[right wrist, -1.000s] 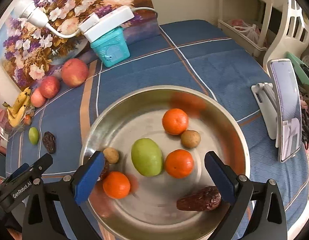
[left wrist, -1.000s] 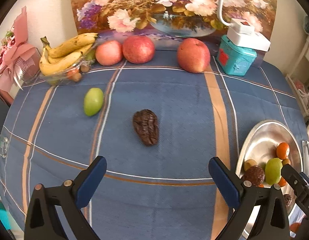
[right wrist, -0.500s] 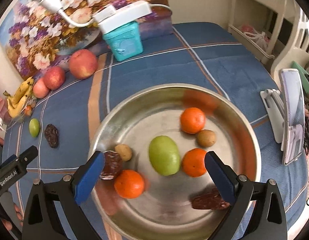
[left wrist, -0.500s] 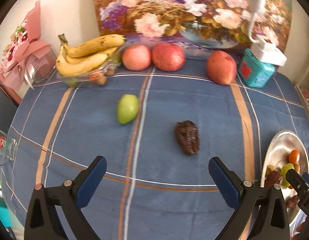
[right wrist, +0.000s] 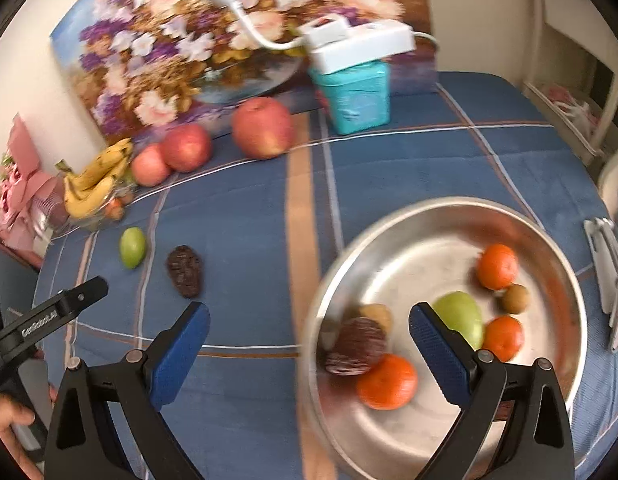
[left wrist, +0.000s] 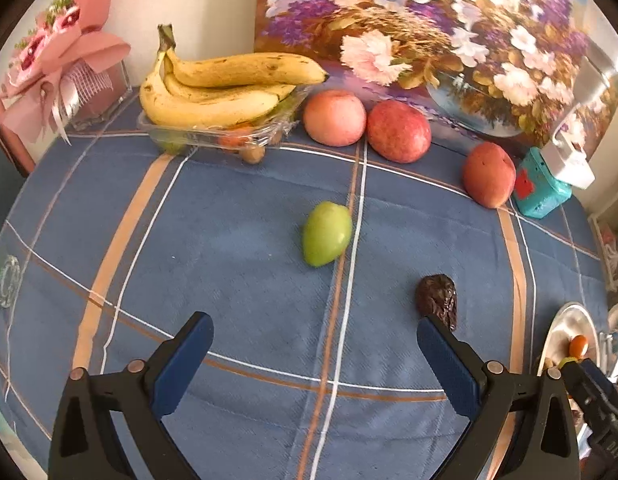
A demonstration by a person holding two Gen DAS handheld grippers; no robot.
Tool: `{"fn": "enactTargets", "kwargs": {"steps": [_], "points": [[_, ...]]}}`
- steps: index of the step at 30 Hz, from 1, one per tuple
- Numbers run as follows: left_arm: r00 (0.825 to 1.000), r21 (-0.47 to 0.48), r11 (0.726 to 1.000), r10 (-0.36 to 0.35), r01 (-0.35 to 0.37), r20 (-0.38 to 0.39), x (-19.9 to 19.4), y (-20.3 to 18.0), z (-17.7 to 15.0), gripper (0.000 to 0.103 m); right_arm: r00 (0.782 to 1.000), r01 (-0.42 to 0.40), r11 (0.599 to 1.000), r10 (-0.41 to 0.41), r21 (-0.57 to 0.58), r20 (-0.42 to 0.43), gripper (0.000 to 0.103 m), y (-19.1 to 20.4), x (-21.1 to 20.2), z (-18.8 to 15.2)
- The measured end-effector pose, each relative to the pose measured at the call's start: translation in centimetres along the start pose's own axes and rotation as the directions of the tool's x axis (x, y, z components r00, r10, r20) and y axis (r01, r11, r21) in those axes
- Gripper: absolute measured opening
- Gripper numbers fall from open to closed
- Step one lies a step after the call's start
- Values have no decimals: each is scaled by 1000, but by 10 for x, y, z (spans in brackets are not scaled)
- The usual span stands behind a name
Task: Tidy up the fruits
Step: 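Move both open tools back to the remaining fruits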
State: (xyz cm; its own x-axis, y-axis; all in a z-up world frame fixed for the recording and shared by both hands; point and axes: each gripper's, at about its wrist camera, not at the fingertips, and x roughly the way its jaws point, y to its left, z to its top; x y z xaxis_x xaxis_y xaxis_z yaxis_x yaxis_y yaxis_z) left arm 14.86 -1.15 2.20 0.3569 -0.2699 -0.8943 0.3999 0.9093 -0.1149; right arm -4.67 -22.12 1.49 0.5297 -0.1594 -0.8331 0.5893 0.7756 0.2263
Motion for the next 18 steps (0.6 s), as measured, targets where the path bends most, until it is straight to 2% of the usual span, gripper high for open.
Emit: {"fn": "enactTargets", "kwargs": {"steps": [8,14,18], "points": [[996,-1,997,-73,73,-42,3,22,30,102,999,-41,998,41,-47,-15,100,30,8,6],[990,13,993,-116,117,-78,14,26,49,100,997,-79,993,77,-90,-27,100,55,15,25],[990,27,994,-102,105,-95,26,25,58,94,994,-99,990,95,-104,-46,99,70,26,35]]}}
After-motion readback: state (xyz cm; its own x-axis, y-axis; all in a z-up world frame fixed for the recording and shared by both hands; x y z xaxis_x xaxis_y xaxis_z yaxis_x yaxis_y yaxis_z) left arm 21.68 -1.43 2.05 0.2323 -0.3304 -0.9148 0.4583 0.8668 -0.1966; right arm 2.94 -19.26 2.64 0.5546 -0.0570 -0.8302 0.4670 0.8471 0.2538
